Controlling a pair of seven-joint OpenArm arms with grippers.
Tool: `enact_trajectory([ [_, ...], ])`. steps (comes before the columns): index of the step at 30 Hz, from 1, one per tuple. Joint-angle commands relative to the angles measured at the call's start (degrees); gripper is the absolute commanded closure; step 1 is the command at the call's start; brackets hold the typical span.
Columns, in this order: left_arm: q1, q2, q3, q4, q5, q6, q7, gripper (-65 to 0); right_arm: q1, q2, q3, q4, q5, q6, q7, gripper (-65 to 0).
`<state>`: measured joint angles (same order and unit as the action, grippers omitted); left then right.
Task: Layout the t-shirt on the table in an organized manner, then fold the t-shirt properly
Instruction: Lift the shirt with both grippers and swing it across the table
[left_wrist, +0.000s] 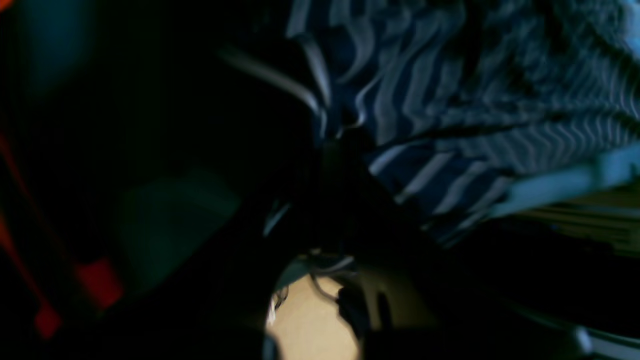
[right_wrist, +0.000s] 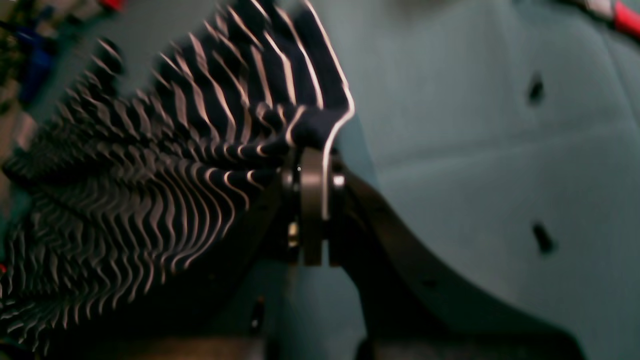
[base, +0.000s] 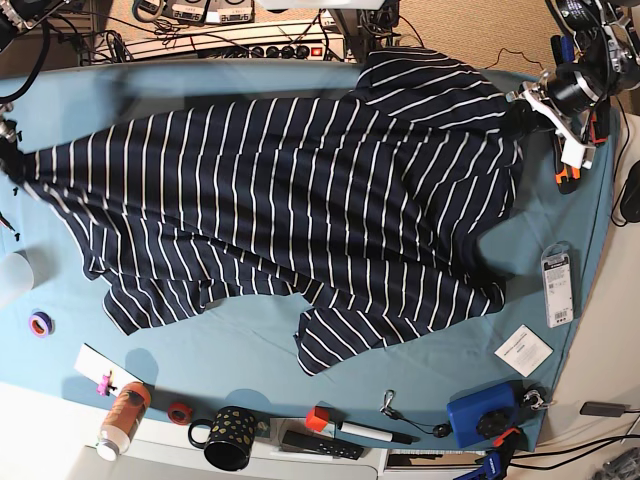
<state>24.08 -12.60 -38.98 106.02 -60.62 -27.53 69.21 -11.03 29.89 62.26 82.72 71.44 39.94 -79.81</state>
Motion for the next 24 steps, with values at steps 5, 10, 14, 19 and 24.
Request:
enact_trajectory([
  [5, 0.02, -0.92, -0.33, 5.51, -10.27, -5.31, 2.80, 0.0, 4.42, 4.96, 0.48, 0.87, 3.32, 0.06, 1.60, 0.0],
  [10, 0.02, -0.90, -0.33, 14.67, -15.91, -9.18, 5.38, 0.0, 9.84, 8.35, 0.48, 0.87, 7.41, 0.06, -0.19, 0.0],
  [14, 0.00, -0.90, -0.61, 21.99, -13.51, -9.90, 4.52, 0.0, 10.71, 11.15, 0.46, 0.87, 13.09, 0.06, -0.19, 0.0],
  [19, -2.10, -0.92, -5.03, 25.77, -2.29, -9.81, -10.93, 0.0, 11.39, 14.91, 0.42, 0.87, 13.56, 0.06, -0.19, 0.0],
  [24, -8.72, -3.50, -6.51, 24.83, 9.11, -4.28, -19.82, 0.0, 16.09, 18.73, -4.02, 0.85, -5.03, 0.06, 9.14, 0.0],
])
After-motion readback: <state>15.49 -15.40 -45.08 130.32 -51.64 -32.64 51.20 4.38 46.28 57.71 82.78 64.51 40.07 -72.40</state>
